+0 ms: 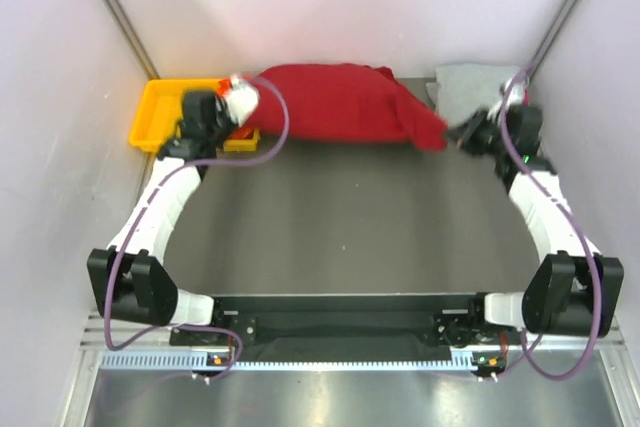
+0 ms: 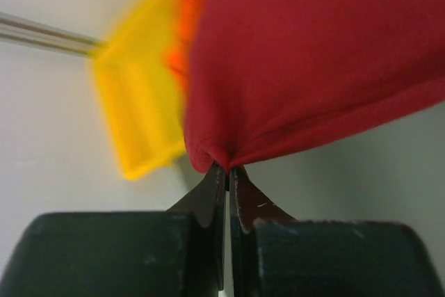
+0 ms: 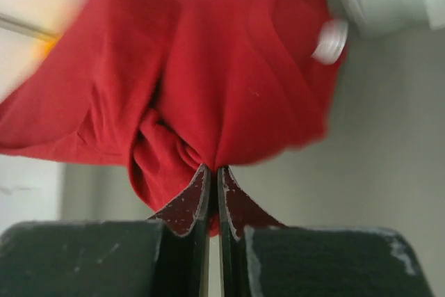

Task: Fold and stack the t-shirts
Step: Flatten the tshirt out

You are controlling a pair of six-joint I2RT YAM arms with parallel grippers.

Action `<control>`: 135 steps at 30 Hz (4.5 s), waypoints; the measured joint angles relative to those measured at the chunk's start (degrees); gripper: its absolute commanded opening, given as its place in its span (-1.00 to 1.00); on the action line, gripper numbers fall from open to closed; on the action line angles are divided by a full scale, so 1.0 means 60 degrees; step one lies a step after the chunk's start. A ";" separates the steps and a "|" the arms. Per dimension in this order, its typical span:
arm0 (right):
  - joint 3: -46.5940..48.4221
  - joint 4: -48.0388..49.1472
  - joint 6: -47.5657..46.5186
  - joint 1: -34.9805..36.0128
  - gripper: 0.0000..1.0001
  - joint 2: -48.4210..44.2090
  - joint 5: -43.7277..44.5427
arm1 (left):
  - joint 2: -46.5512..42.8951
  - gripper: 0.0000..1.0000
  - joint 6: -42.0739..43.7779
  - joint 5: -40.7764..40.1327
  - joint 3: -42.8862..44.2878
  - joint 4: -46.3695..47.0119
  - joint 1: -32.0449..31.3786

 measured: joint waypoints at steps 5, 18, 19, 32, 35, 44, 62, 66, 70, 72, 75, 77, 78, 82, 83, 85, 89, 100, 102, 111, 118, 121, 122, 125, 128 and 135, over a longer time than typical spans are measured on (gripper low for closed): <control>-0.3705 -0.0277 -0.0299 -0.0018 -0.84 -0.0346 0.0441 | -0.0204 -1.00 0.0295 0.1013 -0.3439 -0.0226 0.0000; -0.4991 -0.1082 -0.0769 -0.1559 0.15 -0.1100 0.2521 | -0.1486 -1.00 0.0954 0.2637 -0.6623 -0.1075 -0.0073; -0.4987 -0.1249 -0.0827 -0.1570 0.19 -0.1362 0.2685 | -0.1486 -1.00 0.0954 0.2692 -0.6626 -0.1173 -0.0073; -0.6277 -0.1566 0.1056 0.0080 0.13 -0.2597 0.2124 | -0.1377 -1.00 0.0648 0.2688 -0.6623 -0.1555 -0.0073; -0.6783 -0.0973 0.1807 0.0466 -0.06 -0.2379 0.1982 | -0.1377 -1.00 0.0583 0.2641 -0.6615 -0.1563 -0.0073; -0.7111 0.0193 0.2685 -0.0219 -1.00 -0.1814 0.2120 | -0.1402 -1.00 0.0364 0.2215 -0.6226 -0.2076 -0.0080; -0.2000 -0.6226 0.1497 -0.0874 -1.00 -0.9417 0.2186 | -0.3942 -1.00 0.0182 0.2328 0.0262 -0.8072 -0.0102; -0.0652 -0.6845 0.1129 -0.0882 -1.00 -0.9173 0.2178 | -0.4641 -1.00 0.0142 0.2269 0.1683 -0.8200 -0.0106; 0.0463 -0.6885 0.0776 -0.0882 -1.00 -0.8153 0.2062 | -0.4721 -1.00 0.0142 0.2259 0.1665 -0.8619 -0.0109; 0.0798 -0.6484 0.0637 -0.0882 -1.00 -0.7399 0.1825 | -0.4324 -1.00 0.0138 0.2251 0.1475 -0.8772 -0.0106; 0.0958 -0.5566 0.0565 -0.0882 -1.00 -0.6065 0.1450 | -0.3228 -1.00 0.0135 0.2237 0.1366 -0.8932 -0.0109; 0.1224 -0.4903 0.0572 -0.0878 -1.00 -0.4768 0.1231 | -0.2124 -1.00 0.0127 0.2226 0.1552 -0.8998 -0.0109; 0.1399 -0.4641 0.0583 -0.0882 -1.00 -0.4269 0.1162 | -0.1581 -1.00 0.0117 0.2218 0.1814 -0.9074 -0.0106; 0.3333 -0.3891 0.0601 -0.0878 -1.00 -0.1093 0.0943 | 0.1362 -1.00 0.0109 0.2215 0.4473 -0.9162 -0.0113; 0.3912 -0.3843 0.0605 -0.0878 -1.00 -0.0495 0.0929 | 0.2051 -1.00 0.0098 0.2215 0.5373 -0.9205 -0.0113; 0.5166 -0.3617 0.0597 -0.0878 -1.00 0.0576 0.0925 | 0.3399 -1.00 0.0106 0.2211 0.7329 -0.9052 -0.0117; 0.7468 -0.3370 0.0565 -0.0878 -1.00 0.1639 0.0856 | 0.4568 -1.00 0.0102 0.2218 0.9537 -0.8754 -0.0117; 0.6699 -0.2881 -0.0160 -0.0878 -1.00 -0.0488 0.0725 | 0.1632 -1.00 0.0106 0.2291 0.7005 -0.8852 -0.0127; 0.5151 -0.3016 -0.0280 -0.0878 -1.00 -0.1559 0.0863 | 0.0958 -1.00 0.0102 0.2259 0.6353 -0.8881 -0.0124; -0.1202 -0.4918 -0.0226 -0.0889 -1.00 -0.6856 0.1712 | -0.3249 -1.00 -0.0262 0.1905 0.1056 -0.7020 -0.0109; -0.4481 -0.7198 0.0605 -0.0889 -1.00 -0.9446 0.1745 | -0.4809 -1.00 0.0831 0.2051 -0.3133 -0.7497 -0.0106; -0.5023 -0.7694 0.0736 -0.0889 -1.00 -0.9857 0.1741 | -0.4714 -1.00 0.0878 0.2226 -0.4018 -0.7581 -0.0106; -0.5220 -0.7723 0.0794 -0.0889 -1.00 -1.0003 0.1727 | -0.4714 -0.83 0.0878 0.2280 -0.4182 -0.7577 -0.0106; -0.5770 -0.7785 0.1035 -0.0889 -0.85 -1.0306 0.1752 | -0.4663 -0.45 0.0936 0.2677 -0.4368 -0.7322 -0.0109; -0.6164 -0.7992 0.1388 -0.0889 -0.28 -1.0531 0.2106 | -0.4437 -0.07 0.0947 0.3300 -0.4375 -0.6736 -0.0178; -0.6116 -0.8178 0.2681 -0.0889 0.22 -1.1497 0.3523 | -0.3603 0.18 0.1617 0.3668 -0.5686 -0.4430 -0.0674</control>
